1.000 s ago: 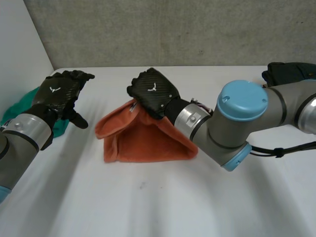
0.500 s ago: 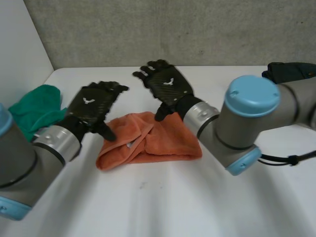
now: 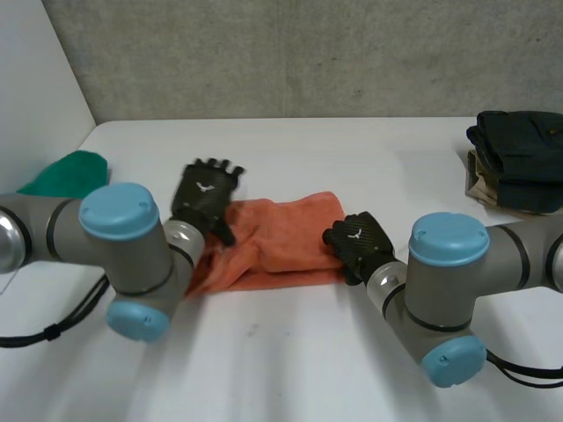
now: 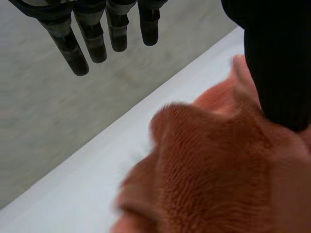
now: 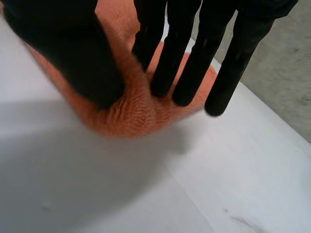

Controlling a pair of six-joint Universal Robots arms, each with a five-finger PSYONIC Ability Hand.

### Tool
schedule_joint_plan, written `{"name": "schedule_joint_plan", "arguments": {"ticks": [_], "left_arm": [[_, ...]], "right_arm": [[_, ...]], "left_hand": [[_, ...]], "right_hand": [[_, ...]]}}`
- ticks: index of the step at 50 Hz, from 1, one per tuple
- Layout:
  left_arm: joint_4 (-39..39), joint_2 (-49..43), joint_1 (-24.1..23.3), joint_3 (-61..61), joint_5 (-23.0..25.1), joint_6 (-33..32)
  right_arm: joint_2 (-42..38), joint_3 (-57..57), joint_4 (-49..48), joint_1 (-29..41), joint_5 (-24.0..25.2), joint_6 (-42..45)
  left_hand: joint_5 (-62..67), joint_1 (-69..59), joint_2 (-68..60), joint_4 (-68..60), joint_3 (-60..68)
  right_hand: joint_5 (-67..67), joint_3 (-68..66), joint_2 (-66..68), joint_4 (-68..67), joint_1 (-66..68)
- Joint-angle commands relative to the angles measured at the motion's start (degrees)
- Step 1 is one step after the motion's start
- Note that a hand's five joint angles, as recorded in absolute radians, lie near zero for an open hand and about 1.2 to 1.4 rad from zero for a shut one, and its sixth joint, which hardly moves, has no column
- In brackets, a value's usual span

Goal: Fold the laundry.

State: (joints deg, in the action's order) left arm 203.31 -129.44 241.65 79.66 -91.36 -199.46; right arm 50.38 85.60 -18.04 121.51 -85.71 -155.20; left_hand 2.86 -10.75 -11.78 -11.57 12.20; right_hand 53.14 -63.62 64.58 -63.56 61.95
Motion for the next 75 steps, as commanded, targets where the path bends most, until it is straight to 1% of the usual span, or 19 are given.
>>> {"name": "schedule_joint_plan", "arguments": {"ticks": [1,3,7,14,17,20,24,25,30,36,43,46,49,51,53,56,68,72,75], "left_arm": [[-1.0,-3.7,9.4,-5.6,-3.2,-8.6],[-1.0,-4.1,12.7,-6.8,-2.3,-11.7],[-1.7,-3.1,16.7,-7.5,-0.4,-13.6],[-4.5,4.3,16.4,-4.1,2.2,-6.2],[-4.9,9.9,14.4,0.2,3.1,-1.9],[-4.6,15.4,10.4,5.7,4.3,2.7],[-3.4,18.2,4.1,10.8,7.9,8.7],[-2.4,18.2,1.2,11.7,9.3,10.4],[1.4,12.7,-5.4,9.9,9.1,10.8],[1.5,3.1,-7.5,1.7,5.1,8.1],[-1.9,-5.9,-5.7,-6.9,1.8,4.3],[-1.8,-7.7,-1.2,-10.1,-3.1,1.7],[-1.0,-9.1,2.7,-12.0,-5.4,-0.7],[-1.2,-9.9,4.6,-13.1,-5.4,-2.2],[-4.6,-9.9,7.9,-13.1,-4.7,-5.2],[-7.5,-7.3,9.8,-11.5,-2.8,-5.2],[-0.6,7.1,9.7,0.1,1.9,-0.1],[-0.3,11.3,7.6,5.1,3.7,2.8],[-0.1,13.3,3.9,9.2,6.3,5.9]], "right_arm": [[0.2,0.7,-3.9,-1.1,-2.8,1.0],[0.9,1.2,-3.6,-1.1,-2.6,1.0],[2.4,2.1,-3.4,-1.1,-1.9,1.1],[3.9,3.3,-2.3,-1.0,-2.0,1.3],[4.6,3.7,-1.5,-1.0,-2.2,1.0],[5.2,4.2,-1.0,-1.1,-2.1,1.0],[5.4,4.9,-0.9,-0.7,-2.2,1.2],[5.4,5.1,-0.9,-0.5,-2.2,1.2],[5.9,6.6,-0.9,0.1,-3.1,1.0],[6.7,7.9,-1.1,-0.4,-3.2,1.0],[6.7,9.0,-1.6,-0.9,-3.1,1.3],[6.7,9.4,-2.0,-1.4,-3.0,1.5],[6.8,9.8,-1.8,-2.0,-2.5,2.1],[7.1,10.2,-1.7,-2.2,-2.4,2.5],[7.7,10.7,-1.8,-2.7,-2.2,2.9],[8.4,11.3,-1.8,-3.0,-2.0,3.1],[12.2,13.6,-1.5,-5.2,-2.2,3.1],[13.7,15.0,-0.3,-6.2,-2.2,4.4],[14.5,16.2,-0.2,-6.9,-1.9,5.4]], "left_hand": [[-2.9,0.8,1.8,1.6,-2.2],[-2.9,0.8,1.8,1.6,-2.2],[-2.9,0.8,1.8,1.6,-2.2],[-2.9,0.8,1.8,1.6,-2.2],[-2.9,0.8,1.8,1.6,-2.2],[-2.9,0.8,1.8,1.6,-2.2],[-2.9,0.8,1.8,1.6,-2.2],[-2.9,0.8,1.8,1.6,-2.2],[-2.9,0.8,1.8,1.6,-2.2],[-2.9,0.8,1.8,1.6,-2.2],[-2.9,0.8,1.8,1.6,-2.2],[-2.9,0.8,1.8,1.6,-2.2],[-2.9,0.8,1.8,1.6,-2.2],[-2.9,0.8,1.8,1.6,-2.2],[-2.9,0.8,1.8,1.6,-2.2],[-2.9,0.8,1.8,1.6,-2.2],[-2.9,0.8,1.8,1.6,-2.2],[-2.9,0.8,1.8,1.6,-2.2],[-2.9,0.8,1.8,1.6,-2.2]], "right_hand": [[16.9,-16.4,15.4,-16.4,18.0],[16.9,-16.4,15.4,-16.4,18.0],[16.9,-16.4,15.4,-16.4,18.0],[16.9,-16.4,15.4,-16.4,18.0],[16.9,-16.4,15.4,-16.4,18.0],[16.9,-16.4,15.4,-16.4,18.0],[16.9,-16.4,15.4,-16.4,18.0],[16.9,-16.4,15.4,-16.4,18.0],[16.9,-16.4,15.4,-16.4,18.0],[16.9,-16.4,15.4,-16.4,18.0],[16.9,-16.4,15.4,-16.4,18.0],[16.9,-16.4,15.4,-16.4,18.0],[16.9,-16.4,15.4,-16.4,18.0],[16.9,-16.4,15.4,-16.4,18.0],[16.9,-16.4,15.4,-16.4,18.0],[16.9,-16.4,15.4,-16.4,18.0],[16.9,-16.4,15.4,-16.4,18.0],[16.9,-16.4,15.4,-16.4,18.0],[16.9,-16.4,15.4,-16.4,18.0]]}}
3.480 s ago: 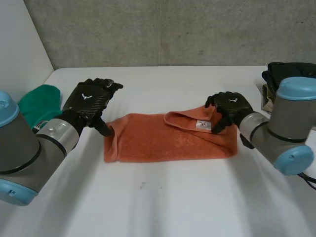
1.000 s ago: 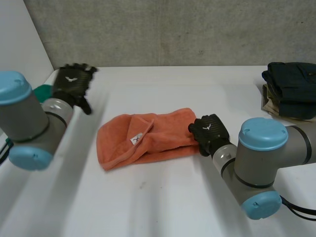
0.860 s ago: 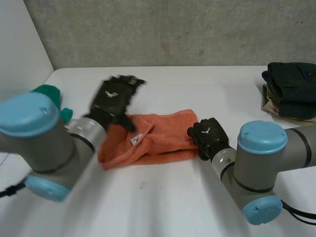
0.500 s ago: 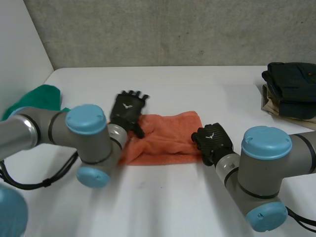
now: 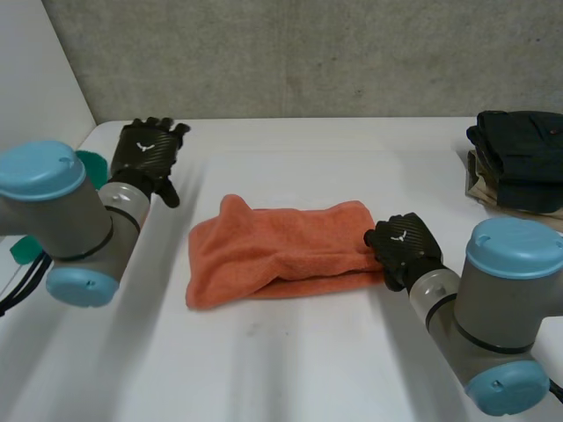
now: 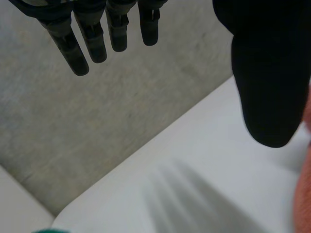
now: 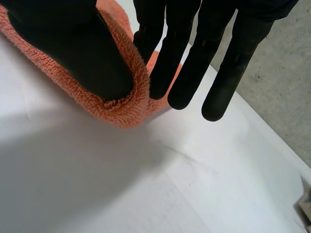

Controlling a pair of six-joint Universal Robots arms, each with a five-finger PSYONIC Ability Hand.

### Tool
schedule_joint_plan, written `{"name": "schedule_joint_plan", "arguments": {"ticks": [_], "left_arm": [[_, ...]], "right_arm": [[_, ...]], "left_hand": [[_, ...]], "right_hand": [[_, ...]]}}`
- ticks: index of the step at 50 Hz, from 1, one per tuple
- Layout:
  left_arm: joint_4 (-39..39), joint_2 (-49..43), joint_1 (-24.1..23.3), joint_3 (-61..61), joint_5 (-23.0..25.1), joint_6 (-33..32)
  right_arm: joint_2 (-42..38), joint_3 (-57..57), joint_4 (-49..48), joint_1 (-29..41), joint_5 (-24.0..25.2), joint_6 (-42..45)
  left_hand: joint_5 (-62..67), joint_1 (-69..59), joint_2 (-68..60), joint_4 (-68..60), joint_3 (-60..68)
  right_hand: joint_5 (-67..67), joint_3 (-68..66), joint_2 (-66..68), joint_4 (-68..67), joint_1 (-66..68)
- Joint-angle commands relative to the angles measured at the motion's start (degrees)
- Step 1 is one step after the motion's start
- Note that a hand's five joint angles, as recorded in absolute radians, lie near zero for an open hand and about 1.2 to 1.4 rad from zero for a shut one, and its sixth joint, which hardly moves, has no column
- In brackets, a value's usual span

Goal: Fold the laundry.

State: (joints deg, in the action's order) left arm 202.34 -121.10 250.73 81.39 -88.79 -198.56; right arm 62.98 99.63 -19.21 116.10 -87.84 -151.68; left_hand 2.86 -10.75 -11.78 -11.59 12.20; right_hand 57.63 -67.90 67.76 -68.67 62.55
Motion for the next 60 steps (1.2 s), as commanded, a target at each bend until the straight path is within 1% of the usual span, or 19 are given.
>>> {"name": "schedule_joint_plan", "arguments": {"ticks": [1,6,10,13,18,20,29,36,40,41,43,44,48,51,52,54,56,59,60], "left_arm": [[1.0,5.1,-6.0,8.0,4.1,5.6],[3.1,2.6,-11.0,8.7,4.2,7.1],[5.1,-3.9,-12.1,5.0,2.5,6.5],[5.0,-8.4,-11.5,1.5,0.6,4.6],[2.6,-11.9,-7.0,-3.4,-4.9,-2.8],[0.6,-10.9,-5.5,-3.1,-5.7,-3.5],[-1.2,1.9,-5.7,6.5,1.3,2.5],[1.6,13.5,-2.4,13.3,4.1,7.7],[2.0,15.4,-0.7,14.2,4.2,8.9],[1.9,15.7,-0.4,14.5,4.2,9.2],[1.7,16.0,0.3,15.0,4.2,9.8],[1.6,16.1,0.4,15.2,4.2,10.0],[1.3,16.0,0.6,16.0,4.2,11.0],[1.3,15.9,0.4,16.3,4.0,11.4],[1.3,16.0,0.4,16.3,4.0,11.5],[1.1,16.2,0.3,15.9,3.7,11.6],[1.0,16.2,0.2,15.6,3.5,11.8],[0.8,16.7,-0.4,14.4,3.2,12.2],[0.7,16.9,-0.7,14.0,3.2,12.4]], "right_arm": [[2.0,2.5,1.1,-1.6,0.1,2.0],[2.8,3.9,0.9,-1.9,0.2,2.0],[3.2,4.9,0.3,-2.3,0.1,2.1],[3.3,5.4,-0.1,-3.2,0.2,2.2],[3.1,6.0,0.2,-5.4,0.4,5.0],[3.0,6.0,1.3,-5.9,0.0,7.1],[5.0,3.6,6.1,-5.8,-5.1,15.8],[7.5,-3.9,5.8,1.7,-9.5,23.3],[6.6,-5.8,-2.1,10.0,-5.7,25.1],[5.4,-5.5,-5.8,13.3,-1.9,25.6],[4.1,-5.1,-8.2,15.4,1.7,26.0],[1.9,-4.2,-10.8,18.0,7.5,26.6],[-4.9,-4.5,-12.8,21.9,18.4,27.6],[-8.5,-6.8,-11.1,22.8,17.8,27.8],[-9.4,-8.7,-9.5,23.0,15.8,27.3],[-8.9,-10.1,-7.8,22.7,13.1,25.4],[-7.3,-11.0,-7.5,21.6,9.5,18.2],[-3.0,-11.0,-8.3,19.5,8.7,7.1],[0.6,-10.5,-8.6,18.0,8.8,-1.1]], "left_hand": [[-2.9,0.7,1.8,1.6,-2.2],[-2.9,0.7,1.8,1.6,-2.2],[-2.9,0.7,1.8,1.6,-2.2],[-2.9,0.7,1.8,1.6,-2.2],[-2.9,0.7,1.8,1.6,-2.2],[-2.9,0.7,1.8,1.6,-2.2],[-2.9,0.7,1.8,1.6,-2.2],[-2.9,0.7,1.8,1.6,-2.2],[-2.9,0.7,1.8,1.6,-2.2],[-2.9,0.7,1.8,1.6,-2.2],[-2.9,0.7,1.8,1.6,-2.2],[-2.9,0.7,1.8,1.6,-2.2],[-2.9,0.7,1.8,1.6,-2.2],[-2.9,0.7,1.8,1.6,-2.2],[-2.9,0.7,1.8,1.6,-2.2],[-2.9,0.7,1.8,1.6,-2.2],[-2.9,0.7,1.8,1.6,-2.2],[-2.9,0.7,1.8,1.6,-2.2],[-2.9,0.7,1.8,1.6,-2.2]], "right_hand": [[12.4,-12.1,12.2,-11.3,17.5],[12.4,-12.1,12.2,-11.3,17.5],[12.4,-12.1,12.2,-11.3,17.5],[12.4,-12.1,12.2,-11.3,17.5],[12.4,-12.1,12.2,-11.3,17.5],[12.4,-12.1,12.2,-11.3,17.5],[12.4,-12.1,12.2,-11.3,17.5],[12.4,-12.1,12.2,-11.3,17.5],[12.4,-12.1,12.2,-11.3,17.5],[12.4,-12.1,12.2,-11.3,17.5],[12.4,-12.1,12.2,-11.3,17.5],[12.4,-12.1,12.2,-11.3,17.5],[12.4,-12.1,12.2,-11.3,17.5],[12.4,-12.1,12.2,-11.3,17.5],[-14.1,14.4,-14.3,15.2,-9.0],[-53.8,54.0,-53.9,54.8,-48.7],[-57.6,57.9,-57.8,58.7,-52.5],[-57.6,57.9,-57.8,58.7,-52.5],[-57.6,57.9,-57.8,58.7,-52.5]]}}
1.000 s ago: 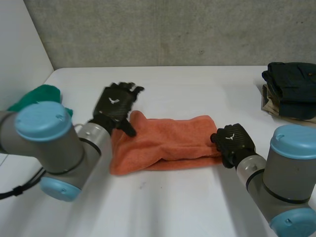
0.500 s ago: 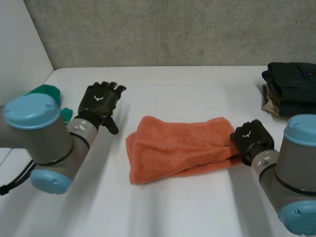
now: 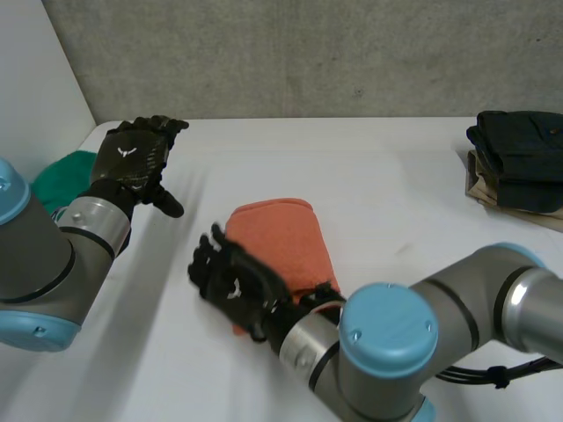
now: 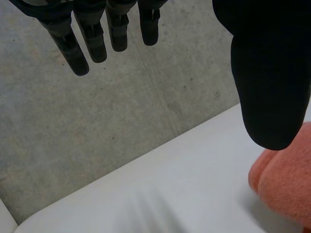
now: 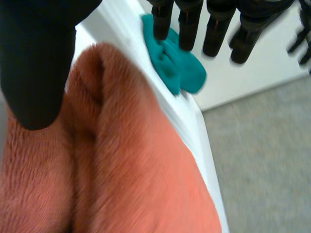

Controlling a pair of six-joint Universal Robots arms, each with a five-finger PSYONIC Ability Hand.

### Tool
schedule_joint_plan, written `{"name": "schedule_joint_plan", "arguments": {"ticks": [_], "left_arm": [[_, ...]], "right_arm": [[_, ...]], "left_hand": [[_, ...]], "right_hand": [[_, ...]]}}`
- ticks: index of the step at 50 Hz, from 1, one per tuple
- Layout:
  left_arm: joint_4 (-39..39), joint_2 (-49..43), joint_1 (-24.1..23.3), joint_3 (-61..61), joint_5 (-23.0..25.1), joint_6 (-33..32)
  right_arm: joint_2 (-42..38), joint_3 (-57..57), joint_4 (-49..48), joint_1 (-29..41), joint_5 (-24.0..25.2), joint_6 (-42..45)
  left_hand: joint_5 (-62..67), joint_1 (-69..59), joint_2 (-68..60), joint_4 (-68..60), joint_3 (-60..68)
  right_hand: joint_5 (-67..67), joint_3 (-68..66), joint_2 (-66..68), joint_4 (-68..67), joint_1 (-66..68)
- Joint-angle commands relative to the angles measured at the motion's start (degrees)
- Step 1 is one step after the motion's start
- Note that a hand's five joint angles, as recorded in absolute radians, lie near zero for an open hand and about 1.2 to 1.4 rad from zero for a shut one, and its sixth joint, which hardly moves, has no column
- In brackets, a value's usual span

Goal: Fold the laundry.

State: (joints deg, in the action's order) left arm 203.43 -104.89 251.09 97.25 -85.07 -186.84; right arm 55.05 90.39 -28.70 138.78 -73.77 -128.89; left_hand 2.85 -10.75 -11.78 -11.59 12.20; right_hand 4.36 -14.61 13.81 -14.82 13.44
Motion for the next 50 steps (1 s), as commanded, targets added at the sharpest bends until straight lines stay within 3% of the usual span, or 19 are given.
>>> {"name": "schedule_joint_plan", "arguments": {"ticks": [1,4,8,16,20,23,29,34,41,50], "left_arm": [[-0.6,0.9,-1.4,-2.3,-0.6,0.8],[-1.9,1.4,-3.1,-4.5,-1.1,1.0],[-5.4,1.4,-5.8,-7.3,-1.8,1.6],[-11.6,-6.9,-13.9,-13.1,-0.3,3.9],[-12.6,-14.0,-15.5,-15.4,-0.3,3.6],[-14.2,-18.8,-15.6,-16.7,-2.1,1.8],[-19.6,-22.5,-13.3,-17.6,-10.2,-3.7],[-22.8,-20.5,-12.5,-17.3,-11.3,-5.6],[-25.3,-15.0,-11.5,-16.7,-6.2,-5.3],[-24.2,-2.8,-7.7,-15.8,4.2,1.0]], "right_arm": [[10.4,-1.1,0.9,-5.5,-5.1,-27.7],[14.4,-0.7,2.1,-9.1,-4.5,-41.2],[14.9,-2.5,6.7,-13.3,-4.5,-49.5],[4.5,-15.1,26.7,-18.6,-5.2,-50.4],[-3.4,-23.0,36.7,-19.4,-4.5,-52.0],[-6.8,-25.5,38.5,-19.4,-3.4,-52.1],[-12.2,-27.7,41.1,-19.3,-3.0,-48.0],[-11.1,-27.8,41.2,-19.2,-6.7,-39.6],[-6.1,-25.6,38.1,-16.7,-11.6,-32.3],[9.3,-10.3,20.8,-10.6,-19.3,-21.8]], "left_hand": [[-2.8,0.8,1.8,1.6,-2.2],[-2.8,0.8,1.8,1.6,-2.2],[-2.8,0.8,1.8,1.6,-2.2],[-2.8,0.8,1.8,1.6,-2.2],[-2.8,0.8,1.8,1.6,-2.2],[-2.8,0.8,1.8,1.6,-2.2],[-2.8,0.8,1.8,1.6,-2.2],[-2.8,0.8,1.8,1.6,-2.2],[-2.8,0.8,1.8,1.6,-2.2],[-2.8,0.8,1.8,1.6,-2.2]], "right_hand": [[-4.4,4.6,-3.8,4.8,-3.4],[-4.4,4.6,-3.8,4.8,-3.4],[-4.4,4.6,-3.8,4.8,-3.4],[-4.4,4.6,-3.8,4.8,-3.4],[-4.4,4.6,-3.8,4.8,-3.4],[-4.4,4.6,-3.8,4.8,-3.4],[-4.4,4.6,-3.8,4.8,-3.4],[-4.4,4.6,-3.8,4.8,-3.4],[-4.4,4.6,-3.8,4.8,-3.4],[-4.4,4.6,-3.8,4.8,-3.4]]}}
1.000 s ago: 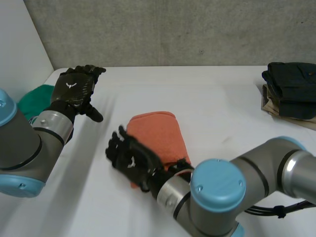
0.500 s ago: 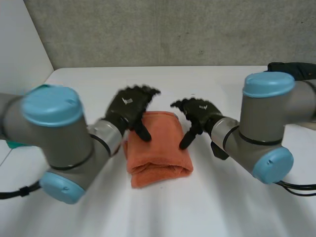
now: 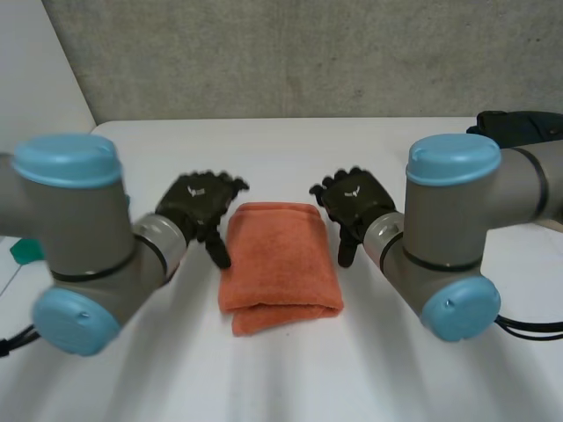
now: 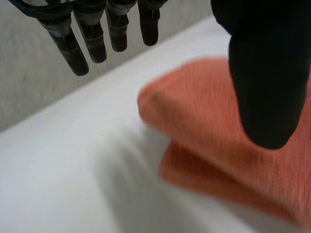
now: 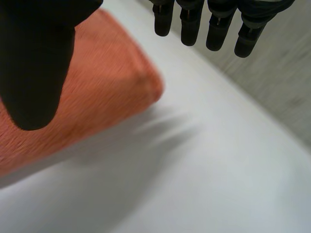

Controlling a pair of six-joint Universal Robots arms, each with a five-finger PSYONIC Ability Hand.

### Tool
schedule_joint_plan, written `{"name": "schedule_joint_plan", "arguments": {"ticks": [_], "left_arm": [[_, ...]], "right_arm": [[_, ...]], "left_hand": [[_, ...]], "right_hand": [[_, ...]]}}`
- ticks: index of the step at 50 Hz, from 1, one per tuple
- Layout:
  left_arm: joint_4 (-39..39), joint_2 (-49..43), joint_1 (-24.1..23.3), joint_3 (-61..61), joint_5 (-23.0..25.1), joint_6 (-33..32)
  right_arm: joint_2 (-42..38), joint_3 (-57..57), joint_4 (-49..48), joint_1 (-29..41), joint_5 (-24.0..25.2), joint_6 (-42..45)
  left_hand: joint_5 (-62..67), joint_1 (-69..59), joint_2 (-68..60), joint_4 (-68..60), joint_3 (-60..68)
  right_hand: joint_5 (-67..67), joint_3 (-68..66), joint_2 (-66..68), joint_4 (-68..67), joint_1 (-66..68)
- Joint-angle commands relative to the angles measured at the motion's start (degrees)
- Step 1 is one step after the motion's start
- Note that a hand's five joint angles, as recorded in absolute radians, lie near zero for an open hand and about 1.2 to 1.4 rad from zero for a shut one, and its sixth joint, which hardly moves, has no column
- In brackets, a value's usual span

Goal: Fold the laundry.

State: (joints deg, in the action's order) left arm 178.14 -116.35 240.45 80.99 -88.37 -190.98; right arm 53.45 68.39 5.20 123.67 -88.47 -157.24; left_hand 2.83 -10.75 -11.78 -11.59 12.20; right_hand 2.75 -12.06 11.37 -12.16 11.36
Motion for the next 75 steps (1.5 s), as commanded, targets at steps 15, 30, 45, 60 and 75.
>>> {"name": "schedule_joint_plan", "arguments": {"ticks": [15,30,45,60,75], "left_arm": [[-4.1,16.9,8.7,-0.6,45.6,17.2],[-1.2,17.7,4.7,4.8,41.4,12.9],[1.8,17.6,5.8,5.9,39.4,14.5],[2.6,17.9,6.2,5.1,39.1,14.9],[6.7,20.6,7.1,-2.0,33.1,21.7]], "right_arm": [[10.7,34.4,-32.8,14.3,-5.7,2.4],[-2.6,30.9,-50.5,13.6,-10.0,10.4],[-5.8,25.9,-51.7,12.2,-9.3,10.6],[-4.2,14.0,-45.6,6.8,-1.4,3.4],[3.3,-7.6,-47.4,-13.9,-0.5,-7.3]], "left_hand": [[-2.8,0.7,1.8,1.6,-2.2],[-2.8,0.7,1.8,1.6,-2.2],[-2.8,0.7,1.8,1.6,-2.2],[-2.8,0.7,1.8,1.6,-2.2],[-2.8,0.7,1.8,1.6,-2.2]], "right_hand": [[1.8,-2.5,3.2,-2.4,3.2],[5.5,-6.2,6.9,-6.1,6.9],[25.6,-26.3,27.0,-26.2,27.0],[67.2,-67.9,68.6,-67.8,68.6],[67.2,-67.9,68.6,-67.8,68.6]]}}
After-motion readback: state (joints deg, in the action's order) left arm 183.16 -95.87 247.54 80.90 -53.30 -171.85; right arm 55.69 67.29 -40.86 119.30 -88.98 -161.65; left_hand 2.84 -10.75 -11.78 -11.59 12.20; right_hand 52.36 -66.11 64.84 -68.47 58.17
